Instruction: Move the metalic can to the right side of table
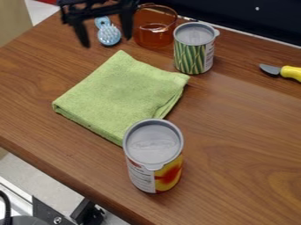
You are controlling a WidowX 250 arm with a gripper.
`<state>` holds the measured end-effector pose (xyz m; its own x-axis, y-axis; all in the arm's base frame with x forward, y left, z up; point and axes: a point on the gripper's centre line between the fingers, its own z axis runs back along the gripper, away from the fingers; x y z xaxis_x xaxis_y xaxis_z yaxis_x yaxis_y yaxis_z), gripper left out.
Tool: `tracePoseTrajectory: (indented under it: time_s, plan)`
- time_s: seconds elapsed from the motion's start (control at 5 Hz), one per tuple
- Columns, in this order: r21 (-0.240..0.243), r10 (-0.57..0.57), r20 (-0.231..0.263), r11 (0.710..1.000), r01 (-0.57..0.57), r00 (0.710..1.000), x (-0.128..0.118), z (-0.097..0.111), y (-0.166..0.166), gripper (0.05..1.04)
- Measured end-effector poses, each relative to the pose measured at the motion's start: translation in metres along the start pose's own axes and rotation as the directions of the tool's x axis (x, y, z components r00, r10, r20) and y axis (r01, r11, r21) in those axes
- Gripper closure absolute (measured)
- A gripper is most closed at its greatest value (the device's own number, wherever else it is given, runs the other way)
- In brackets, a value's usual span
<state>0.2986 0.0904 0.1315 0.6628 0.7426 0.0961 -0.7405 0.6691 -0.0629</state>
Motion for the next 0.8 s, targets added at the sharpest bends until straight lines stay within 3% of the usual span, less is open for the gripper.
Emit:
tracePoseTrajectory:
  time_s: [0.4, 0.8]
  plan:
    - [-0.034, 0.159, 0.107, 0.987, -0.157, 0.981, 0.016, -0.01, -0.043, 0.086]
    - [-0.074, 0.257, 0.154, 0.966, -0.248, 0.954, 0.039, -0.01, -0.075, 0.086]
